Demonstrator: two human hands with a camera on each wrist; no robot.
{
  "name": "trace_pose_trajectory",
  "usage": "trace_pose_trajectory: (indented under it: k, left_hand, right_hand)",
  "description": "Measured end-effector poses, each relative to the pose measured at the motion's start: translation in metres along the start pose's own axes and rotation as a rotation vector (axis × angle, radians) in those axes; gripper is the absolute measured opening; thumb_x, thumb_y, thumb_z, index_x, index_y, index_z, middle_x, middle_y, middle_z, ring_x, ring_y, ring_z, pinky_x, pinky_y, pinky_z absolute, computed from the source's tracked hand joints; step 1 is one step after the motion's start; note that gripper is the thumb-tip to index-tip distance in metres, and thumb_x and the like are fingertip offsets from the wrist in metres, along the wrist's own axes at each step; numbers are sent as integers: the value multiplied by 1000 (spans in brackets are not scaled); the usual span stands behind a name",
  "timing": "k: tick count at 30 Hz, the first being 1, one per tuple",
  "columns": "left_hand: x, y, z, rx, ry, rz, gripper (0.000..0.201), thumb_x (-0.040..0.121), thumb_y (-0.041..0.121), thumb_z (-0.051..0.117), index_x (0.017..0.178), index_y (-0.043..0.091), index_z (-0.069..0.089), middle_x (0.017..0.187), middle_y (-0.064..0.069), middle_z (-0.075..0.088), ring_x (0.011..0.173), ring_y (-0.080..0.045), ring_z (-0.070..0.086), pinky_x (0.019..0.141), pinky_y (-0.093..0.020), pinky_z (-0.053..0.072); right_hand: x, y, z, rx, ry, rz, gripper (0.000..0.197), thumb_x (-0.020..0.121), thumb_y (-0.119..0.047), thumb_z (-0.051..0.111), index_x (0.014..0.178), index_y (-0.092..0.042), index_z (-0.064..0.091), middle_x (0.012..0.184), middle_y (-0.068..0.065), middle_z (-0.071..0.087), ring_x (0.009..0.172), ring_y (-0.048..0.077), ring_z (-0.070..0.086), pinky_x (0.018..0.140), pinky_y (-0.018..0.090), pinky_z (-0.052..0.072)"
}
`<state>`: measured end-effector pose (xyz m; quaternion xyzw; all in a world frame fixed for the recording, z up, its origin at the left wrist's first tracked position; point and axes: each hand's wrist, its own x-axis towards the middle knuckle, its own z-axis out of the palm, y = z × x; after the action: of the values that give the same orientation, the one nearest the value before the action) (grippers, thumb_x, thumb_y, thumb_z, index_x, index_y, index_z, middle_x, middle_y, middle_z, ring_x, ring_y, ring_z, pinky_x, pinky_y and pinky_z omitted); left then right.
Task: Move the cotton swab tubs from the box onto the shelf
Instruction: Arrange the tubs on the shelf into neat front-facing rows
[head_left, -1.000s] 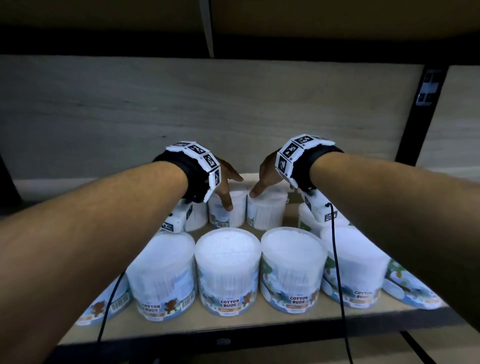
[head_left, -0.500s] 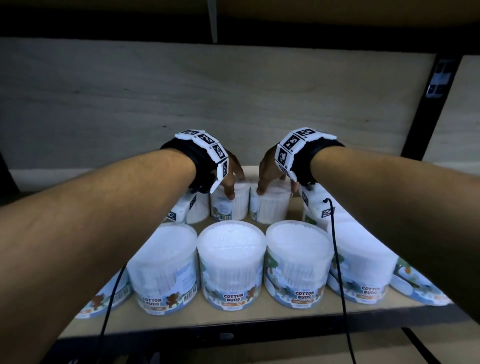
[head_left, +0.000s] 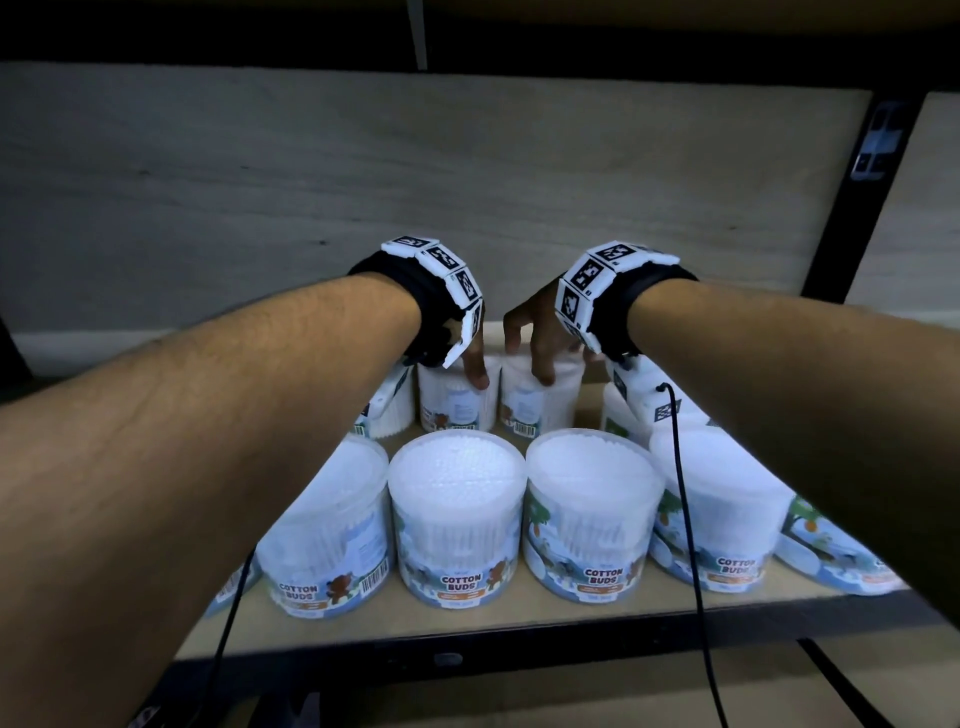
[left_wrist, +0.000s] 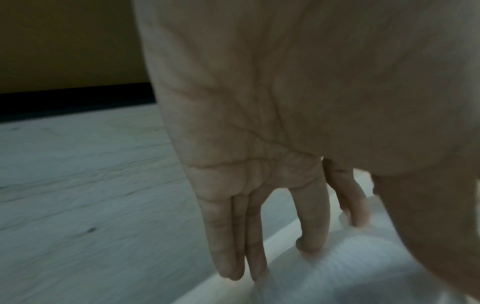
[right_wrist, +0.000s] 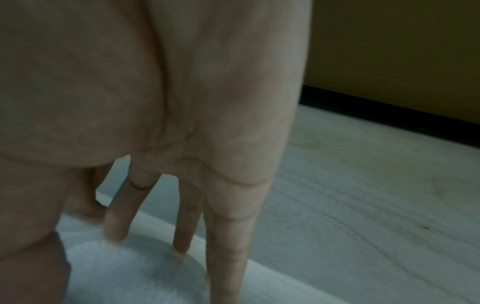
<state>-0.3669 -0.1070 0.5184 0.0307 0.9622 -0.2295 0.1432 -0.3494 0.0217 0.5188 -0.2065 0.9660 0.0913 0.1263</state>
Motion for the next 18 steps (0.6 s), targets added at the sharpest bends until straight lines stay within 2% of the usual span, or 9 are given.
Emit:
trace_pose_trajectory:
  k: [2, 3, 6, 8, 10, 13, 14, 16, 18]
  left_hand:
    - [-5, 5, 2, -33, 3, -37, 63, 64, 70, 75, 91, 13, 73, 76, 8, 70, 70, -10, 59, 69, -24, 48]
    - [-5, 7, 4, -41, 0, -44, 65, 66, 68, 74, 91, 8, 71, 85, 3, 71, 71, -12, 58, 72, -24, 47]
    - [2, 7, 10, -107, 5, -92, 65, 74, 63, 71, 103, 4, 69, 110, -4, 70, 74, -13, 56, 69, -24, 44]
    - [4, 4, 12, -163, 21, -118, 62, 68, 65, 75, 91, 9, 69, 101, -6, 73, 68, -12, 57, 61, -23, 44]
    - [-1, 3, 12, -174, 17, -112, 68, 58, 72, 76, 87, 11, 72, 92, -3, 74, 72, -13, 62, 62, -23, 46]
    - [-1, -3, 11, -190, 51, -94, 89, 33, 85, 74, 90, 18, 78, 98, 2, 76, 92, -17, 70, 86, -29, 54]
    - [-3, -4, 10, -200, 60, -77, 92, 33, 85, 74, 100, 21, 76, 106, 3, 74, 98, -18, 68, 92, -32, 51]
    - [-9, -5, 9, -208, 60, -33, 92, 54, 72, 77, 132, 26, 58, 127, 5, 60, 115, -18, 56, 100, -32, 43]
    - [-11, -4, 10, -192, 58, 14, 86, 73, 55, 76, 147, 32, 39, 146, 2, 44, 131, -19, 44, 108, -34, 38]
  right_hand:
    - [4, 0, 1, 27, -15, -16, 66, 79, -2, 74, 136, -23, 49, 134, 4, 50, 104, 20, 50, 62, 25, 52]
    - [5, -1, 1, 36, -13, -15, 69, 76, 0, 76, 135, -26, 49, 137, 6, 50, 110, 23, 52, 72, 31, 56]
    - [5, -4, 0, 41, -2, -28, 73, 73, 0, 78, 132, -30, 49, 139, 7, 51, 115, 26, 57, 92, 43, 55]
    - [4, -5, 0, 44, -12, -23, 73, 72, -1, 79, 132, -31, 49, 139, 7, 52, 116, 27, 57, 93, 44, 55]
    - [2, -5, 1, 62, -8, -16, 71, 76, -5, 78, 134, -31, 49, 141, 6, 51, 120, 27, 54, 90, 42, 55]
    - [-6, -7, -2, 54, 51, -13, 56, 89, -23, 69, 141, -27, 47, 144, 1, 46, 129, 22, 46, 74, 24, 46]
    - [-8, -7, -3, 43, 81, -12, 54, 93, -29, 65, 143, -23, 46, 146, 2, 45, 127, 21, 46, 76, 22, 42]
    - [-7, -9, -2, 61, 120, 10, 57, 95, -39, 59, 146, -16, 43, 148, 6, 43, 108, 22, 48, 76, 25, 41]
    - [-4, -12, 1, 95, 93, 40, 63, 94, -42, 60, 147, -13, 41, 148, 10, 41, 97, 22, 44, 75, 30, 44]
